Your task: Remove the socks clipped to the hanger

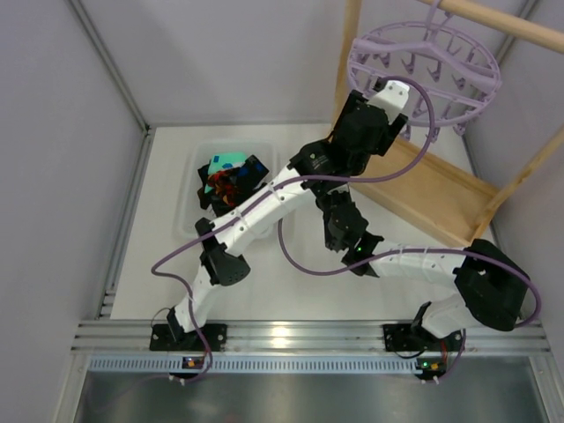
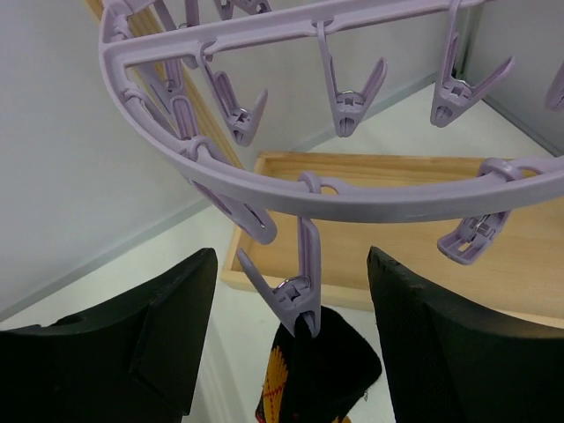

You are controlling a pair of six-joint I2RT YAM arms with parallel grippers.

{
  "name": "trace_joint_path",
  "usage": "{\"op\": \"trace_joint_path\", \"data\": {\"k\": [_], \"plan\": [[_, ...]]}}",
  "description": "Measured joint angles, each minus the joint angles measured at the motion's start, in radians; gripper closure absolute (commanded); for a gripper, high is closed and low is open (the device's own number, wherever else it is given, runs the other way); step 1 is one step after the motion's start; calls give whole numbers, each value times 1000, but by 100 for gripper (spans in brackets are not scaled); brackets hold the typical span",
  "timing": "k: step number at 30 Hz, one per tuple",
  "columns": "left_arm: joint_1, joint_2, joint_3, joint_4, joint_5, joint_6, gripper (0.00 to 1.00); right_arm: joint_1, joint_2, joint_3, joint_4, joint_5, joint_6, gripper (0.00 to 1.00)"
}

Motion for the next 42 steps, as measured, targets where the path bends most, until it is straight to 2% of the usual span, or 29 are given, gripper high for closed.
{"op": "trace_joint_path", "data": {"k": [2,3,5,9,10,16,17,19,23,26,27,30,31,33,34,38,42], "plan": [[0,9,0,15,-14,19,30,8,5,0,0,0,-6,100],[0,13,0,24,-18,28,36,12,8,0,0,0,-9,100],[0,19,0,39,-23,42,37,20,12,0,1,1,-18,100],[4,35,0,71,-36,69,46,36,13,0,2,3,-34,100],[6,37,0,79,-38,76,53,39,13,0,3,5,-38,100],[19,53,0,130,-56,99,74,51,13,-1,-1,8,-60,100],[21,53,0,138,-54,101,87,56,13,-2,0,8,-61,100],[22,53,0,151,-55,100,90,62,13,-3,0,8,-61,100],[23,53,-4,155,-51,102,84,66,-3,-49,11,8,-59,100],[24,44,-47,179,-43,89,64,70,-61,-130,-2,6,-20,100],[24,31,-80,189,-39,80,54,70,-98,-167,-19,-1,10,100],[24,-10,-168,193,-36,50,37,64,-254,-277,-110,-49,116,100],[24,-32,-206,191,-35,37,26,57,-311,-307,-146,-71,151,100],[24,-82,-280,181,-40,13,17,31,-431,-358,-216,-116,225,100],[24,-112,-317,174,-43,-2,2,7,-504,-380,-263,-144,271,100],[24,-258,-456,161,-71,-43,2,-92,-693,-420,-365,-247,372,100],[24,-469,-632,168,-155,-95,2,-191,-735,-412,-412,-385,416,100]]}}
